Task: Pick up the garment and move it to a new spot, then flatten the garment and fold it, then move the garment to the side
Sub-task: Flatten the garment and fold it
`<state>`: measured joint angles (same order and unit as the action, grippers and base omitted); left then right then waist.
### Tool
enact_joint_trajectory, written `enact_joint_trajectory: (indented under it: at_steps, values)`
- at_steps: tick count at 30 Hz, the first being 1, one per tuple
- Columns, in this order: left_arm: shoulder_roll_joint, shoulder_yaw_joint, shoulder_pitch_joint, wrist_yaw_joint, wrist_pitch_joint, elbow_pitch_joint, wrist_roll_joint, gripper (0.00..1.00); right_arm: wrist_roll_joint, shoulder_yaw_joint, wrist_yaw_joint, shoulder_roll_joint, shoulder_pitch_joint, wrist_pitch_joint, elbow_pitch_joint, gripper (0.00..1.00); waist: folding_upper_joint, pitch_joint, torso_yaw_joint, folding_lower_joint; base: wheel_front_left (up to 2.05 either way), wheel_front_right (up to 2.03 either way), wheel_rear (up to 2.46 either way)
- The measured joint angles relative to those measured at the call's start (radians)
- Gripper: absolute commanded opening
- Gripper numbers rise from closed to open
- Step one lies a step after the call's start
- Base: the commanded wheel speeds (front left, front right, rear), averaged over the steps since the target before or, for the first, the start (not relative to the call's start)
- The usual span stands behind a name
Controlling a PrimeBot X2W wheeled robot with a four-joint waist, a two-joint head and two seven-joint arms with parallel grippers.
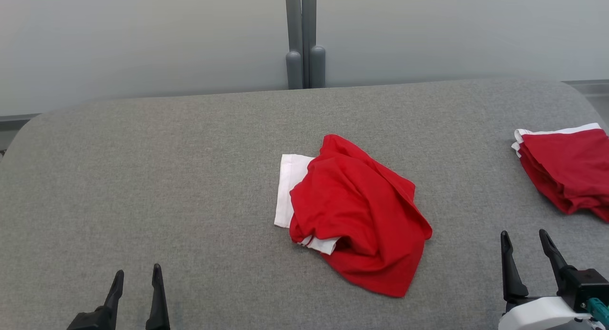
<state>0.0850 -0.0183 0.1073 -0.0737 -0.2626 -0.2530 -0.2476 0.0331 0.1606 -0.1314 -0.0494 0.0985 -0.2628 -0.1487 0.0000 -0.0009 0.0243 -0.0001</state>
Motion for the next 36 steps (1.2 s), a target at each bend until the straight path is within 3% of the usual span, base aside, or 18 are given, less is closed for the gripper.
enact_joint_trajectory:
  at_steps: [14,19,30,36]
  values:
    - [-0.027,0.019,-0.037,-0.029,0.0,-0.011,0.004,1.0,0.007,-0.001,0.0,0.0,-0.003,0.0,0.001,1.0,0.0,0.015,0.001,0.0001,0.0,0.0,0.0]
    - [-0.031,0.107,-0.089,-0.041,0.005,-0.026,-0.016,1.0,0.006,-0.002,0.0,0.0,-0.009,0.0,0.002,1.0,0.0,0.023,-0.004,0.0,0.0,0.0,0.0]
    - [-0.036,0.414,-0.252,-0.05,0.159,-0.105,-0.198,1.0,0.008,-0.015,0.0,0.0,-0.053,0.0,0.011,1.0,0.0,0.074,-0.033,0.0,0.0,0.0,0.0]
    - [-0.037,0.477,-0.326,-0.031,0.21,-0.214,-0.218,1.0,0.012,-0.016,0.0,0.0,-0.07,0.0,0.012,1.0,0.0,0.098,-0.073,0.0,0.0,0.0,0.0]
